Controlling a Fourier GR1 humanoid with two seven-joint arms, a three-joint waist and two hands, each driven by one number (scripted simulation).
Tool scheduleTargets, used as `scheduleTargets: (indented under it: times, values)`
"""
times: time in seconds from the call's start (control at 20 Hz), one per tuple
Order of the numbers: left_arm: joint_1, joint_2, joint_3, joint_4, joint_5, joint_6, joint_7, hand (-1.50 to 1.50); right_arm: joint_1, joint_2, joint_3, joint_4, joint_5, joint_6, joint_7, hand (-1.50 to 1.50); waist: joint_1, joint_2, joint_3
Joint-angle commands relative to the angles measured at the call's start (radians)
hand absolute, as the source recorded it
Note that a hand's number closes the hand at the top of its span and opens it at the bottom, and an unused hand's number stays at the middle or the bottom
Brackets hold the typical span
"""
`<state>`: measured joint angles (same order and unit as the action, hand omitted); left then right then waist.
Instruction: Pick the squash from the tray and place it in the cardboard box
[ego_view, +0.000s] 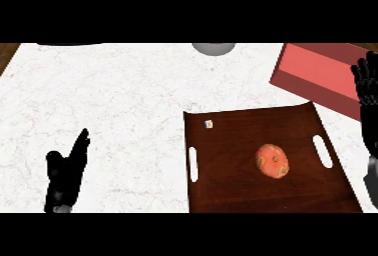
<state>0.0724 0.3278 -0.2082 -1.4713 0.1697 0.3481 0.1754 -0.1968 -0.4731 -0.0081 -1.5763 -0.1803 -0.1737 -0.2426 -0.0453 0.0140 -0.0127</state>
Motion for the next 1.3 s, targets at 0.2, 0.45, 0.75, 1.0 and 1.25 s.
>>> scheduleTargets:
  times: [0.2,0.45,0.75,1.0,1.25]
  values:
    - [-0.063,-0.007,0.059,-0.046,-0.041,0.056,-0.042,0.0,0.09,-0.079,0.057,-0.075,-0.076,0.284,-0.053,1.5,0.027,-0.015,0.013]
    - [-0.079,-0.054,0.077,0.059,-0.012,0.015,-0.156,0.0,0.222,-0.096,0.055,0.073,0.197,0.094,-0.137,1.5,0.029,-0.01,0.013]
    - [-0.176,-0.052,0.105,0.107,-0.02,-0.003,-0.091,0.0,0.331,-0.208,-0.05,-0.017,0.276,0.111,-0.298,-1.5,0.028,-0.016,0.013]
    - [-0.129,-0.057,0.115,0.127,-0.015,-0.045,-0.168,0.0,0.355,-0.336,-0.056,-0.159,0.32,0.212,-0.041,-1.5,0.035,-0.017,0.011]
    - [-0.141,-0.048,0.135,0.133,-0.022,-0.048,-0.15,0.0,0.362,-0.423,-0.101,-0.302,0.248,0.375,0.165,-1.5,0.039,-0.016,0.011]
